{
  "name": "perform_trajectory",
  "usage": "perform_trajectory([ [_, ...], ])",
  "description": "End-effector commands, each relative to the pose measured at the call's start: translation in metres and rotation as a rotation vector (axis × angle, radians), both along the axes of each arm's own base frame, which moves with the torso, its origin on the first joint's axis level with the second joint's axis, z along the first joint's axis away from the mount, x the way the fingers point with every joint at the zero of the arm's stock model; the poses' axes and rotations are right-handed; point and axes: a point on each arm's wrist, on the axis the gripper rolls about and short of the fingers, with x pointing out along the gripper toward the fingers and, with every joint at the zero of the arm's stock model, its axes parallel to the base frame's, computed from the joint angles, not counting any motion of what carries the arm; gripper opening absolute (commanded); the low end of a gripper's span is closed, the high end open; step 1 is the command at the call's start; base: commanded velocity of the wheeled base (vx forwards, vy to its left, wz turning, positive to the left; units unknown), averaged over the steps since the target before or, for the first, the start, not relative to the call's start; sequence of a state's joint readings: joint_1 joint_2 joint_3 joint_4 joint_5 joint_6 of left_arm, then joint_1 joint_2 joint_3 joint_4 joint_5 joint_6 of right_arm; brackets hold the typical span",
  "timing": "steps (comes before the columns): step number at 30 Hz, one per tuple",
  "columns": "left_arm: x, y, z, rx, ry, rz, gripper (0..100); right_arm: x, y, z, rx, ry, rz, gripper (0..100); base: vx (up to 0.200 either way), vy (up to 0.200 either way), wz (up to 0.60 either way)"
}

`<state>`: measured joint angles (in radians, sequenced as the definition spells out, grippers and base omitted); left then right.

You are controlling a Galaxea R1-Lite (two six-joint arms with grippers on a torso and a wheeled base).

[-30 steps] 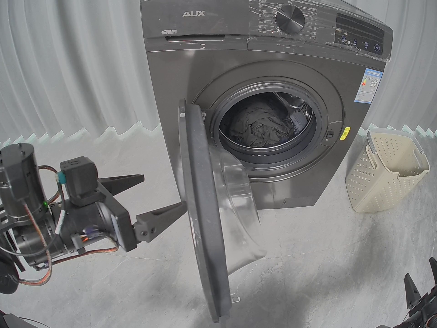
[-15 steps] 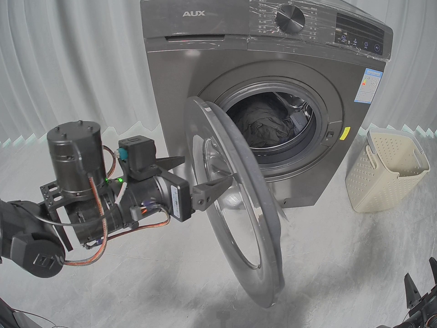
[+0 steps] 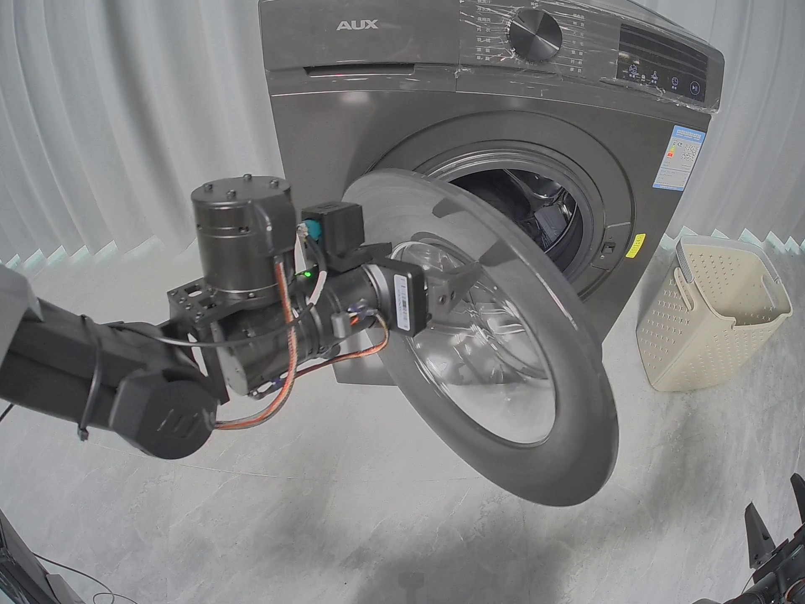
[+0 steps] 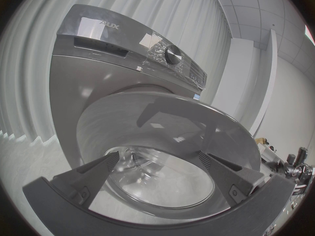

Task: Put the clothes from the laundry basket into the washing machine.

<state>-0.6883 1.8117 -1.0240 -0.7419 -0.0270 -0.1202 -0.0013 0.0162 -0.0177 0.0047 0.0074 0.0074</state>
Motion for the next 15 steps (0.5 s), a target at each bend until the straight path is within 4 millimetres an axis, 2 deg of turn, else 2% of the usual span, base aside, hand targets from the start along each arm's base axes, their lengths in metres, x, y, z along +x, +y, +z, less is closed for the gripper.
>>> perform_trajectory([
  [1, 0.034, -0.027, -0.011, -0.058, -0.005, 0.046, 100, 0.001, 0.000, -0.004, 0.000, 0.012, 0.000, 100, 0.000, 0.000, 0.00],
  [4, 0.054, -0.036, -0.008, -0.123, -0.041, 0.121, 100, 0.001, 0.000, -0.004, 0.000, 0.012, 0.000, 100, 0.000, 0.000, 0.00],
  [7, 0.061, -0.037, -0.011, -0.129, -0.043, 0.159, 100, 0.001, 0.000, -0.004, 0.000, 0.012, 0.000, 100, 0.000, 0.000, 0.00],
  [11, 0.055, -0.034, -0.020, -0.105, -0.017, 0.157, 100, 0.001, 0.000, -0.004, 0.002, 0.012, 0.000, 100, 0.000, 0.000, 0.00],
  [15, 0.032, -0.020, -0.008, -0.107, -0.021, 0.150, 100, 0.001, 0.000, -0.004, 0.002, 0.012, -0.002, 100, 0.000, 0.000, 0.00],
])
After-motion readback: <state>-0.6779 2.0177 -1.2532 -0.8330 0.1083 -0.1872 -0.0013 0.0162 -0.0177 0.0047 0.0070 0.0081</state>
